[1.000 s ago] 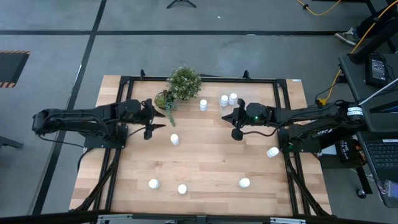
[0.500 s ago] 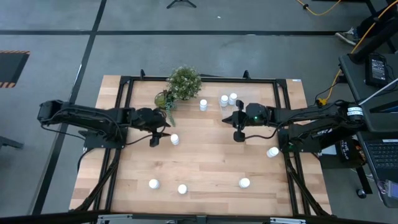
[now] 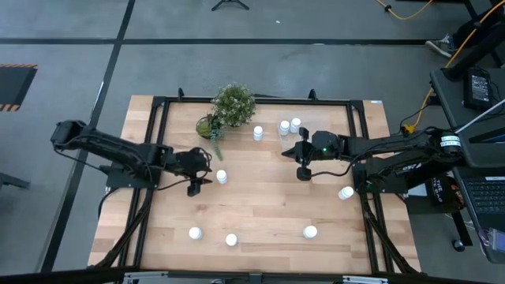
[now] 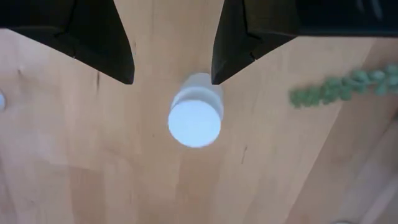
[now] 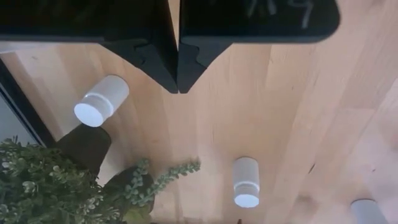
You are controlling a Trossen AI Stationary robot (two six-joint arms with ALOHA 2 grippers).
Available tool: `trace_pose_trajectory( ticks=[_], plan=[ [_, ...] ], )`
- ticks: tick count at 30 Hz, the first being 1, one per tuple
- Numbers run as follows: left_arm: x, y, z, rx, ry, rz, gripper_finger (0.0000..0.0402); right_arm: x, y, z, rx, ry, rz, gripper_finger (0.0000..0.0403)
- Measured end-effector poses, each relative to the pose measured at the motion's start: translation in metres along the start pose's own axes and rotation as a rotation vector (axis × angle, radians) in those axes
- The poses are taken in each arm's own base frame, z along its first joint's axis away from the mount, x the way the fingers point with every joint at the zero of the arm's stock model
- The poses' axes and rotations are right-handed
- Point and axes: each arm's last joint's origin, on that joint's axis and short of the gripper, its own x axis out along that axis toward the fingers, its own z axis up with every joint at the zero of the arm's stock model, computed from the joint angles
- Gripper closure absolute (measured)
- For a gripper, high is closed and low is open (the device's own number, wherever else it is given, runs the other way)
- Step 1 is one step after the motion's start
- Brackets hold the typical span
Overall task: Pick and place pill bottles into a basket
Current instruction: Put the white pill bottle into the transparent bin
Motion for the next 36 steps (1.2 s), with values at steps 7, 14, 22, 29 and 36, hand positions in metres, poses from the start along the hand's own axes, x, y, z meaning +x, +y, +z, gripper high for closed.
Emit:
trace_pose_trajectory(
  ticks=[7,14,22,29,36],
  plan=[
    [0.014,-0.014,-0.013,0.011,0.043,0.136,0.0194,0.0,0.0,0.0,0.004,-0.001,0.0,0.0396],
    [0.035,-0.016,-0.024,-0.061,0.091,0.266,0.0194,0.0,0.0,0.0,0.006,-0.003,-0.001,0.0396],
    [0.047,-0.016,-0.033,-0.053,0.18,0.261,0.0194,0.0,0.0,0.0,0.008,-0.005,-0.001,0.0396],
    [0.051,-0.017,-0.03,-0.05,0.118,0.305,0.0193,0.0,0.0,0.0,0.008,-0.005,-0.001,0.0396],
    [0.056,-0.016,-0.027,-0.061,0.036,0.38,0.0174,0.0,0.0,0.0,0.008,-0.005,-0.001,0.0396]
  ],
)
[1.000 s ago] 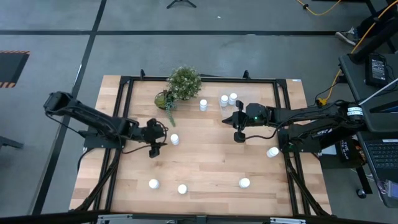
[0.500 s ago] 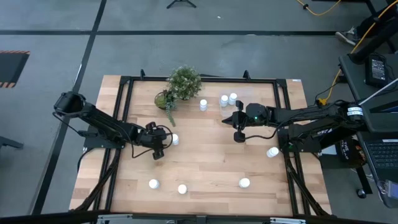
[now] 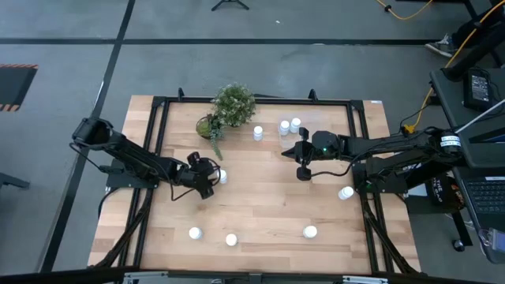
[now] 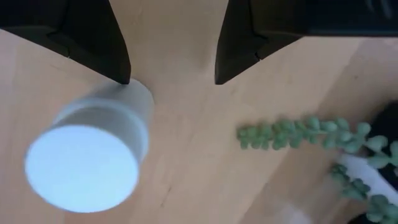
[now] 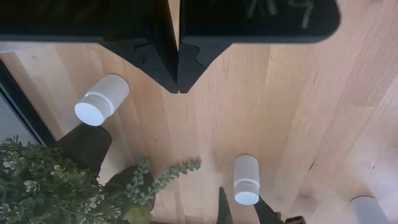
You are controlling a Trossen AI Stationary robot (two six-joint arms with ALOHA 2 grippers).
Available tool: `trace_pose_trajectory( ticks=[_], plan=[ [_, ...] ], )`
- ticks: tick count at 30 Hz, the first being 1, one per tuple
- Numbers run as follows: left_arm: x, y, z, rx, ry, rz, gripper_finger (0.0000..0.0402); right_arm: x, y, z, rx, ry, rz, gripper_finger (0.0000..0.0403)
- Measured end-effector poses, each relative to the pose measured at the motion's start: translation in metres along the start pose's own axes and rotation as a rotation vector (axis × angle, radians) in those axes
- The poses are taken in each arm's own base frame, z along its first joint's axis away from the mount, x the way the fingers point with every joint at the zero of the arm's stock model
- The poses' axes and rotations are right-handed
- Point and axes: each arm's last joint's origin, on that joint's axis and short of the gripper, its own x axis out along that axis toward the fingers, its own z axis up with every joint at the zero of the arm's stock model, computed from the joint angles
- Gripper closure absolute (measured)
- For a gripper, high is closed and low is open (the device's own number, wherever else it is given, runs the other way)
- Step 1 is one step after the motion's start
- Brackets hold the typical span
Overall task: Pick and place pill bottles into a basket
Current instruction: Put the white pill bottle into the transparent bin
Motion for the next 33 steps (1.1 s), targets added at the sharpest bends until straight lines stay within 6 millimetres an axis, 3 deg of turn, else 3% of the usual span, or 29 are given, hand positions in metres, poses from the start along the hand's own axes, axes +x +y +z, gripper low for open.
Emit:
trace_pose_trajectory(
  ticks=[9,33],
  plan=[
    [0.01,-0.007,-0.005,-0.007,0.066,-0.082,0.0173,0.0,0.0,0.0,-0.002,0.0,0.0,0.0396],
    [0.039,-0.026,0.0,0.097,-0.061,-0.197,0.0174,0.0,0.0,0.0,-0.001,0.0,0.0,0.0396]
  ],
)
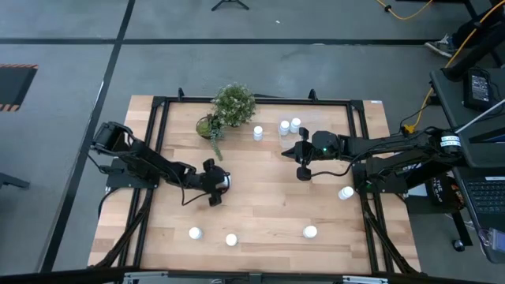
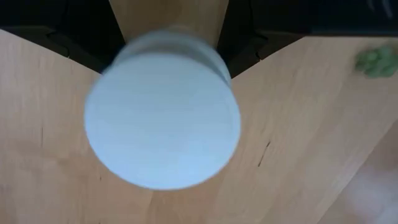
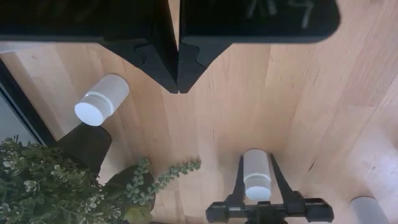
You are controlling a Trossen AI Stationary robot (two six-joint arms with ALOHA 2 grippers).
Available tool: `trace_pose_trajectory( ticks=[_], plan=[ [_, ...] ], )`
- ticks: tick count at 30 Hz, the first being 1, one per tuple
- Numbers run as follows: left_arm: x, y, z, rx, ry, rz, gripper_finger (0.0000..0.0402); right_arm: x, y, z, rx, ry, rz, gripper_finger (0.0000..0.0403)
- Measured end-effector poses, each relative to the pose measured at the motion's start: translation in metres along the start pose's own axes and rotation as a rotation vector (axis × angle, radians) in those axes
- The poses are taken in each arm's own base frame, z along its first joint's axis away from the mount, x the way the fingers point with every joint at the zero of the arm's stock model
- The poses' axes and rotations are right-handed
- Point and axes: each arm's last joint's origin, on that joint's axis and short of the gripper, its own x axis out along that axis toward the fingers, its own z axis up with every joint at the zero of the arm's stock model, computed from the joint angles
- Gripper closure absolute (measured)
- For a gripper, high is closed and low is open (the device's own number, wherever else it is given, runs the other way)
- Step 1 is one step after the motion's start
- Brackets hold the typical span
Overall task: Pick and place pill bottles into a basket
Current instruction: Put the white pill bottle into the transparent bin
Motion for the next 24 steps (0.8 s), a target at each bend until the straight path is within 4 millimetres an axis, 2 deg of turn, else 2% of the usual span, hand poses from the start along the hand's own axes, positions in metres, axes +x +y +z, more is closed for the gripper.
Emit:
trace_pose_trajectory(
  ticks=[10,24],
  plan=[
    [0.0041,0.0007,-0.0002,0.0,-0.002,-0.012,0.0201,0.0,0.0,0.0,0.001,0.0,0.0,0.0396],
    [-0.0001,0.0021,-0.0005,-0.014,0.026,-0.016,0.0194,0.0,0.0,0.0,0.001,0.0,0.0,0.0396]
  ],
)
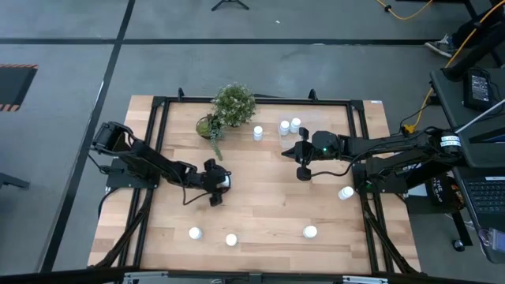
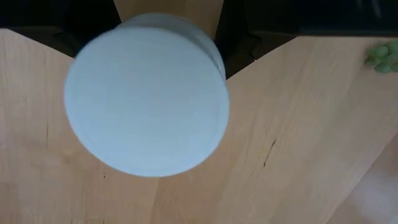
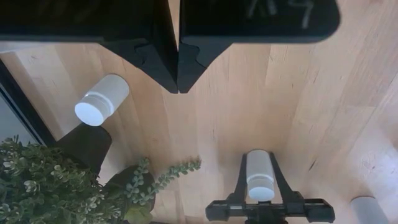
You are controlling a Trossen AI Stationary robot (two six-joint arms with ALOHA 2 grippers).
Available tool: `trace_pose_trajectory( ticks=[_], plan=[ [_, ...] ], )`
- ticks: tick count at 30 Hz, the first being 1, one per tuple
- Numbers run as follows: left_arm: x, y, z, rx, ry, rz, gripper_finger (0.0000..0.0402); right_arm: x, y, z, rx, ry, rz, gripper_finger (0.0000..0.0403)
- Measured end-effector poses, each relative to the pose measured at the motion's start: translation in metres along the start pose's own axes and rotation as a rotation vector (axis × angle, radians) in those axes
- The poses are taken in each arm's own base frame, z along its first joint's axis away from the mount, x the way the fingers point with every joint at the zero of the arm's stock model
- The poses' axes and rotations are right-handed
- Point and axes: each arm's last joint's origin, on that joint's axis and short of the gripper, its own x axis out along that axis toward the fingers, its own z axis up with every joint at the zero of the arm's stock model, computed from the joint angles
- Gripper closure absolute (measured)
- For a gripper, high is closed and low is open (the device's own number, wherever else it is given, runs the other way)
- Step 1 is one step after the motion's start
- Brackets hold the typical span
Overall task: Pick and place pill bottles into a basket
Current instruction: Put the white pill bottle into the transparent bin
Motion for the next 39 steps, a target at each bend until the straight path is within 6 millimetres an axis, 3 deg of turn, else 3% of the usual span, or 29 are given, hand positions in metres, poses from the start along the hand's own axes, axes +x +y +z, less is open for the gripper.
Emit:
trace_pose_trajectory(
  ticks=[9,18,26,39],
  plan=[
    [-0.002,0.001,-0.002,0.007,0.029,-0.005,0.0197,0.0,0.0,0.0,0.0,0.0,0.0,0.0396],
    [-0.006,0.003,0.003,0.084,0.02,-0.032,0.0231,0.0,0.0,0.0,0.0,0.0,0.0,0.0396],
    [-0.024,0.017,0.009,0.092,0.075,-0.081,0.0231,0.0,0.0,0.002,-0.001,-0.018,-0.003,0.0396],
    [-0.065,0.033,0.043,0.102,-0.149,-0.204,0.0232,0.0,0.0,0.003,0.0,-0.028,-0.005,0.0396]
  ],
)
